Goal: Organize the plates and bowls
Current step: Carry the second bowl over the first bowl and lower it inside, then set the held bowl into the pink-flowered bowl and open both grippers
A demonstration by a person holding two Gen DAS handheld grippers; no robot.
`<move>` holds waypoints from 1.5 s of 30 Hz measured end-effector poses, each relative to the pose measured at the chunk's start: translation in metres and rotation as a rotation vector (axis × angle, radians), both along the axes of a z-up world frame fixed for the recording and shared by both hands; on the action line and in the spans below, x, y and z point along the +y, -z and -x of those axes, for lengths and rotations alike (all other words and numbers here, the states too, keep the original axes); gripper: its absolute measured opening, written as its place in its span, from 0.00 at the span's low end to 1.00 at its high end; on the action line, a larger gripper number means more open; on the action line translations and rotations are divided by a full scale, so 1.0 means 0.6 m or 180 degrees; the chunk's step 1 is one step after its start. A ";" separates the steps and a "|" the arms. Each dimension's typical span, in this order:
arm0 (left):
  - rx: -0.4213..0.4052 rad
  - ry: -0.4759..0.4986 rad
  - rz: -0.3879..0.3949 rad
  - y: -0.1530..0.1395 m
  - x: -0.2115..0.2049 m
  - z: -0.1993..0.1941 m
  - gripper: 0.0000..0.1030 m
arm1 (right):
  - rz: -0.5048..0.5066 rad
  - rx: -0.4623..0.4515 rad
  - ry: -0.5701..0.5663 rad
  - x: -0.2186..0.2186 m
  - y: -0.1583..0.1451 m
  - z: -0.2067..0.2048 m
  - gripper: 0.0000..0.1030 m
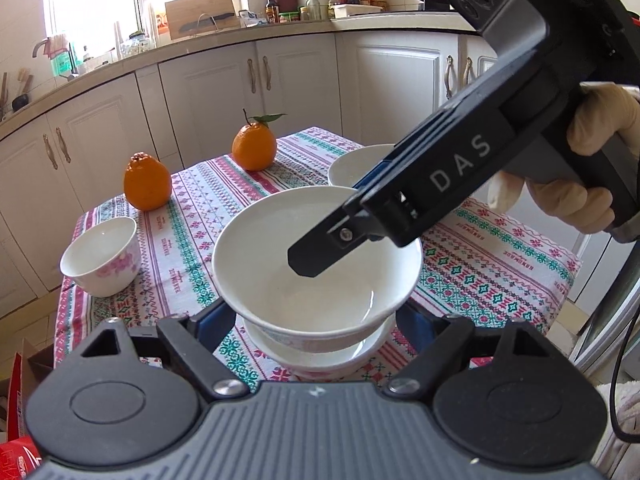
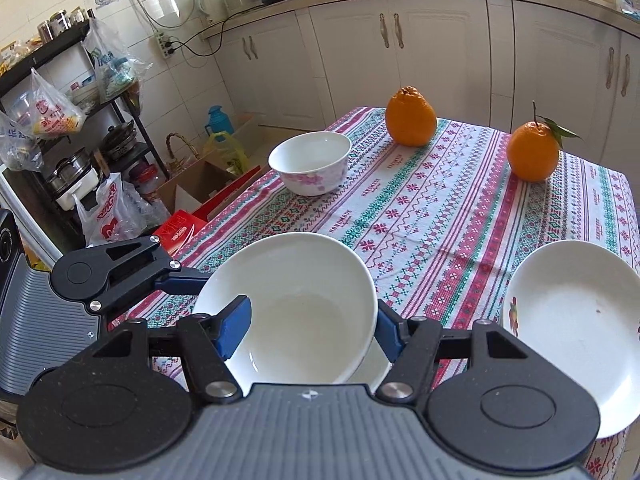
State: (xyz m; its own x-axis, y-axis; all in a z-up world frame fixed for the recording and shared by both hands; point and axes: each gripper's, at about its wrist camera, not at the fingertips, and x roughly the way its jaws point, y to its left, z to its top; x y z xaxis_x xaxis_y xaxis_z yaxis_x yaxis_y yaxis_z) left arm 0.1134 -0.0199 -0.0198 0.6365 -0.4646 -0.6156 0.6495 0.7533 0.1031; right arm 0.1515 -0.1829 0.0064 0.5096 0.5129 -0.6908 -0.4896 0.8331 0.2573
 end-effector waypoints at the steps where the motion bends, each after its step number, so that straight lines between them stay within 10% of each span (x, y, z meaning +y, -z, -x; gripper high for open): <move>1: 0.0016 -0.0003 -0.0001 0.002 -0.001 -0.001 0.84 | 0.0002 0.0008 0.0000 0.000 0.002 -0.002 0.69; 32: 0.0302 -0.0005 0.0100 0.026 0.004 -0.035 0.89 | 0.0165 0.0094 0.0015 0.011 0.043 -0.024 0.70; 45: 0.0228 -0.0039 0.0068 0.020 0.013 -0.024 0.94 | 0.0287 -0.0155 0.0023 0.013 0.036 -0.002 1.00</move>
